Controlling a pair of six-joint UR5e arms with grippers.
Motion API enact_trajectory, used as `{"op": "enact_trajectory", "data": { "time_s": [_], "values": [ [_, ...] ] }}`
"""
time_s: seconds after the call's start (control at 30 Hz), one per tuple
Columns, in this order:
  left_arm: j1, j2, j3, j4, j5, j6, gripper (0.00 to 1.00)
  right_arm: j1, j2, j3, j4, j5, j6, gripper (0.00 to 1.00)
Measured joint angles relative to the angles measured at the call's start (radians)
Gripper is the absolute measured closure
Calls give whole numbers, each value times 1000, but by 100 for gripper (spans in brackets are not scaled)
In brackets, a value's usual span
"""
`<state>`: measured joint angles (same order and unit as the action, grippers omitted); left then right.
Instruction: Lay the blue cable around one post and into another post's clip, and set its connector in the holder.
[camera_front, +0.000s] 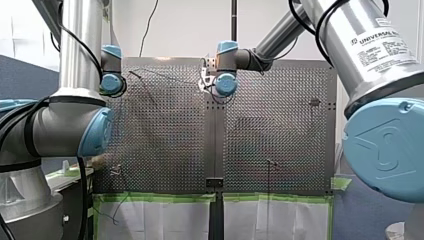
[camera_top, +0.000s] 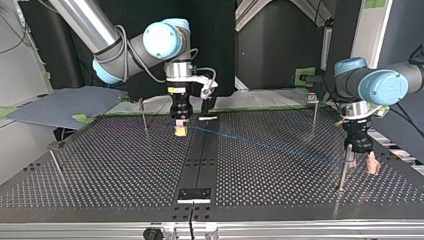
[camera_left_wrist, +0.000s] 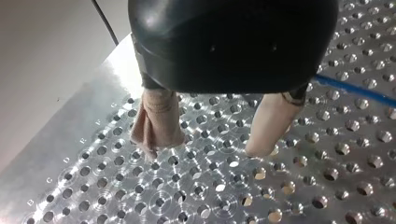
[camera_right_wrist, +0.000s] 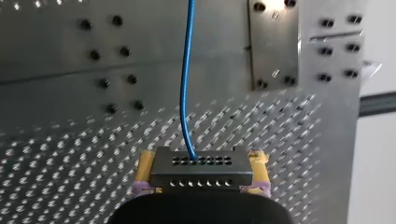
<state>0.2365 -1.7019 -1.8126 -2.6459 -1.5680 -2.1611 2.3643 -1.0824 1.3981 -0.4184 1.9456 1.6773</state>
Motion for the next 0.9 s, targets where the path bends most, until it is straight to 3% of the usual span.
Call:
{"op": "enact_trajectory", "data": {
  "time_s": [0.1, 0.27, 0.67, 0.9],
  "values": [
    [-3, 0, 0, 0, 0, -6, 0, -8, 0, 32, -31, 4, 20, 100],
    [-8, 0, 0, -3, 0, -22, 0, -21, 0, 85, -85, 37, 28, 100],
    [-29, 0, 0, -27, -1, -30, 0, -67, 2, 215, -215, 164, 1, 100],
    [-41, 0, 0, -32, -8, -22, 0, -102, 18, 288, -288, 228, -2, 100]
  ]
}}
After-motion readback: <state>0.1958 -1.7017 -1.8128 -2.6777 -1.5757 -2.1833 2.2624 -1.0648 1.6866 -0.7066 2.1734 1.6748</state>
